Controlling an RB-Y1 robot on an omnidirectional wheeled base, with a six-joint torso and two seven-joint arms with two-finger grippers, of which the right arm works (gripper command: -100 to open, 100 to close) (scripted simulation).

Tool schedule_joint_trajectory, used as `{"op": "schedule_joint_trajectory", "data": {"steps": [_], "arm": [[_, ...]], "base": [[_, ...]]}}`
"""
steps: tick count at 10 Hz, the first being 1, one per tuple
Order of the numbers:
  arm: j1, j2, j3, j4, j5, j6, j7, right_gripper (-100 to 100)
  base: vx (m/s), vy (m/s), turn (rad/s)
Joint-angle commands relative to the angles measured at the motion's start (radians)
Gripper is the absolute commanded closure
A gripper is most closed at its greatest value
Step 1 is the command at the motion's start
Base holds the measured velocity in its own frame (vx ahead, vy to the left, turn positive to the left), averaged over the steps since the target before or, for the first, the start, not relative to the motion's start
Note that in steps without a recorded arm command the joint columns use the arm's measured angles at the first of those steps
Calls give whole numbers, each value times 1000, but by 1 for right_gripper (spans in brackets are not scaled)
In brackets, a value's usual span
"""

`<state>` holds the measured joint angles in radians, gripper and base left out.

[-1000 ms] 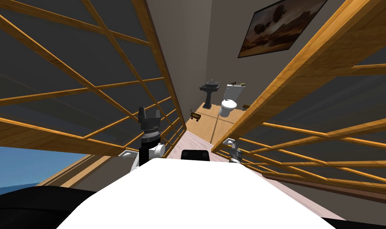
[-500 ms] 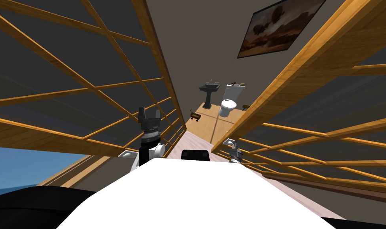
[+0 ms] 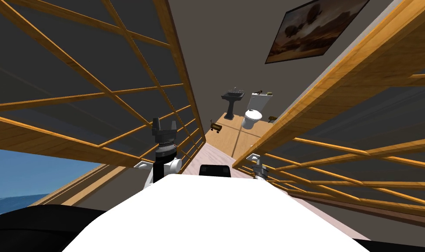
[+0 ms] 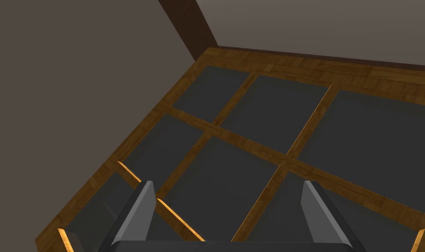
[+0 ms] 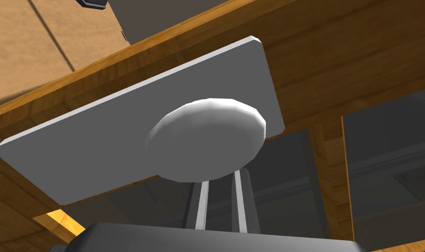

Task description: Pull the door open

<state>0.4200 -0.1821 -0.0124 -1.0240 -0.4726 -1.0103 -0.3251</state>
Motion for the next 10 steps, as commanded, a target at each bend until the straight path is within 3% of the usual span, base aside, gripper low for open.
{"op": "schedule_joint_trajectory", "data": {"steps": [1,7,8,10], "arm": [[-7,6,5,-17,7,-13,-40,100],[-5,13,-5,-21,7,-2,-123,100],[8,7,4,-2,-17,14,-147,-100],[10,2,20,-7,-35,13,-179,-100]], "base": [[-90,16,64],[-68,4,61],[-51,-21,6],[-71,-27,1]]}}
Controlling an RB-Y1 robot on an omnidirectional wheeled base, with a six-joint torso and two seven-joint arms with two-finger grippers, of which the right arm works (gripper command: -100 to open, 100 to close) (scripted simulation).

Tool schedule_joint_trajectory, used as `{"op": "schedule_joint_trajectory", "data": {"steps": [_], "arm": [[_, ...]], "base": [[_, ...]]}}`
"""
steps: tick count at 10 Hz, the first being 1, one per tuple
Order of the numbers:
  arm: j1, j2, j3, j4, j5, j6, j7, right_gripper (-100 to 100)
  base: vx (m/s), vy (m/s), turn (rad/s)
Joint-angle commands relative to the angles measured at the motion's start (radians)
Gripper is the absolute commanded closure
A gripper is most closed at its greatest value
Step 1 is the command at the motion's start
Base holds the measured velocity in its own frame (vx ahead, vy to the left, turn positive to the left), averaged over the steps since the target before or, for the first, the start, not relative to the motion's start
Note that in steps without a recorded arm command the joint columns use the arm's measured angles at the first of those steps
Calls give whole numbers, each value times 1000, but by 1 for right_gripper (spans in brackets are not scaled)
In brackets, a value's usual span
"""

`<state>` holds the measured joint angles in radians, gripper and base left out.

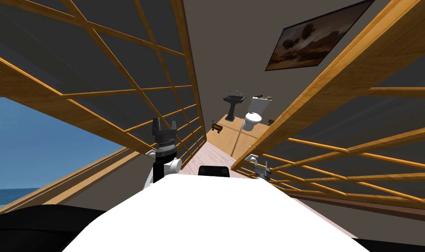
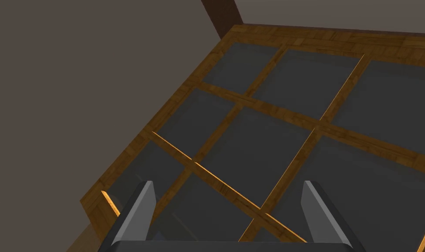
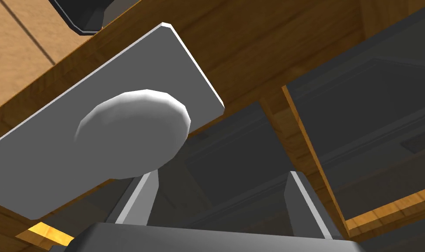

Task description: Pull the door open

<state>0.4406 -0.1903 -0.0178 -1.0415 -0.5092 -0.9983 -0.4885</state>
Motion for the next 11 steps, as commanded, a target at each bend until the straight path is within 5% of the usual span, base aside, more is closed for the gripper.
{"op": "schedule_joint_trajectory", "data": {"steps": [1,11], "arm": [[-10,7,35,7,-9,0,-37,-100],[-2,-12,96,-11,-74,-6,-175,-100]], "base": [[-72,5,49],[-33,0,21]]}}
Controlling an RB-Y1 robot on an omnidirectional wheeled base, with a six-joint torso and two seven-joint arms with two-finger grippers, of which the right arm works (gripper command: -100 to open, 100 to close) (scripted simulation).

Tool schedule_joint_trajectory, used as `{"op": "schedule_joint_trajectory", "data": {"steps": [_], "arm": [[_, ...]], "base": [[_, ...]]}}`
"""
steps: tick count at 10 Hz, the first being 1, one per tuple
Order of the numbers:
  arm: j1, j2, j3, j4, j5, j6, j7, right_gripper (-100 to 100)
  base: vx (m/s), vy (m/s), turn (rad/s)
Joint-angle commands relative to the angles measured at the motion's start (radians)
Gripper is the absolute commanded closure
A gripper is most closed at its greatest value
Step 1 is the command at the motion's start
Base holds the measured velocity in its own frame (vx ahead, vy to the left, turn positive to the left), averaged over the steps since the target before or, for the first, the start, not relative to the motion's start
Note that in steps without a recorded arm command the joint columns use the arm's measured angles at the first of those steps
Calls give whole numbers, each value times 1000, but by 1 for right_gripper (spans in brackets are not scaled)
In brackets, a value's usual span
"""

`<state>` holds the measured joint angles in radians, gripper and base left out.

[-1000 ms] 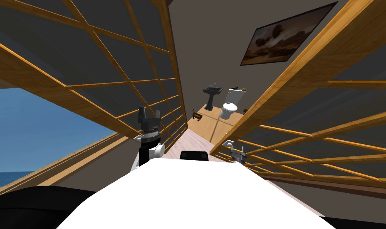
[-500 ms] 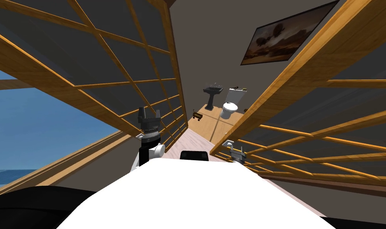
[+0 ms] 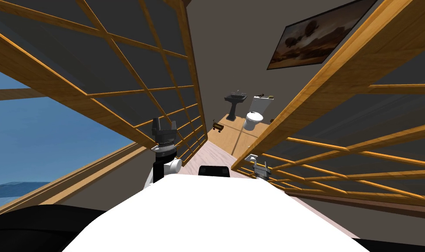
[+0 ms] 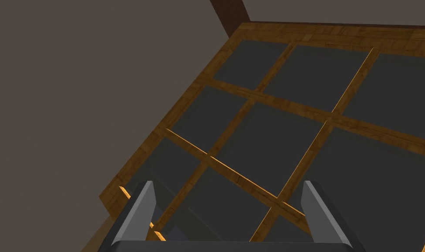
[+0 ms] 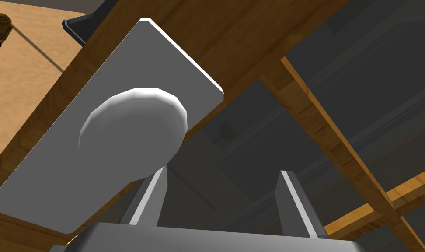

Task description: Pull the door open

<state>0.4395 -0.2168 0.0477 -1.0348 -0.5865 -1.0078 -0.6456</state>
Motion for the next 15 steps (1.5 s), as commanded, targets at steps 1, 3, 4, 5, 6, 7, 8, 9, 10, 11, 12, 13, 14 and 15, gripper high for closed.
{"op": "schedule_joint_trajectory", "data": {"steps": [1,3,4,5,6,7,8,9,10,11,12,13,14,15], "arm": [[-1,14,30,-18,3,3,-18,-100],[1,10,44,-22,-12,2,-54,-100],[1,10,44,-22,-12,2,-54,-100],[1,10,44,-22,-12,2,-54,-100],[1,10,44,-22,-12,2,-54,-100],[2,5,58,-26,-28,0,-91,-100],[2,5,58,-26,-28,0,-91,-100],[4,1,73,-31,-43,-2,-131,-100],[4,1,73,-31,-43,-2,-131,-100],[6,-4,88,-36,-59,-3,-172,-100],[6,-4,88,-36,-59,-3,-172,-100],[8,-9,103,-40,-75,-5,-212,-100],[8,-9,103,-40,-75,-5,-212,-100],[10,-14,117,-45,-91,-7,-253,-100]], "base": [[-43,0,12],[-25,5,22],[-25,4,22],[-15,-4,1],[-1,-8,-3],[-18,-5,20],[-19,1,11],[-37,-5,70],[-38,-12,35],[-38,-3,4],[-33,-2,11],[-35,6,65],[-30,5,6],[-37,-2,43]]}}
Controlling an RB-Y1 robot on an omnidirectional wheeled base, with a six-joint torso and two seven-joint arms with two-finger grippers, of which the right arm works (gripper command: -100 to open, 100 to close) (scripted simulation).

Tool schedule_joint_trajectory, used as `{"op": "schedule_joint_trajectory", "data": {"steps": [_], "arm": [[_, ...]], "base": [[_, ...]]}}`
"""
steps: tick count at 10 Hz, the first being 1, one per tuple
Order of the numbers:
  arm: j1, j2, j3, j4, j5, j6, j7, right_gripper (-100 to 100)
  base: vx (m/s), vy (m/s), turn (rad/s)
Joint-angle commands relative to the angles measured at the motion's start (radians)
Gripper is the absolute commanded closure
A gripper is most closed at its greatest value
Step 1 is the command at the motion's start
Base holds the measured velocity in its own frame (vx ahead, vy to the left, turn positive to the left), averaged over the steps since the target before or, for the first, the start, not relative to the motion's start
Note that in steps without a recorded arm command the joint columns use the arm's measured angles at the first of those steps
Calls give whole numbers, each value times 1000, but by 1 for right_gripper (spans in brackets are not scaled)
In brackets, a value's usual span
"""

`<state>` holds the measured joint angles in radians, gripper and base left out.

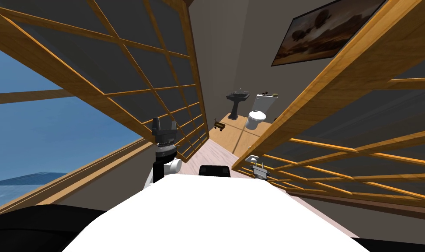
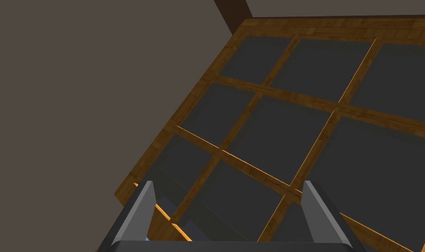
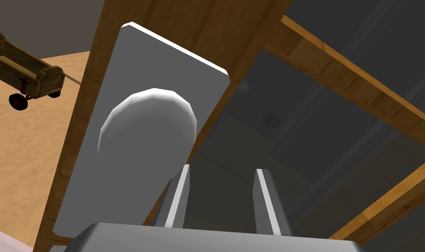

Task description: Pull the door open

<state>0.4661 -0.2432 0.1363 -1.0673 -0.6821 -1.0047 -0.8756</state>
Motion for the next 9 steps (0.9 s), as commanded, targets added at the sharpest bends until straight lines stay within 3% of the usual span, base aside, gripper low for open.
{"op": "schedule_joint_trajectory", "data": {"steps": [1,9], "arm": [[-16,13,29,-13,4,-10,-23,-100],[-5,-13,111,-40,-85,-22,-226,-100]], "base": [[-32,-4,22],[-45,-2,39]]}}
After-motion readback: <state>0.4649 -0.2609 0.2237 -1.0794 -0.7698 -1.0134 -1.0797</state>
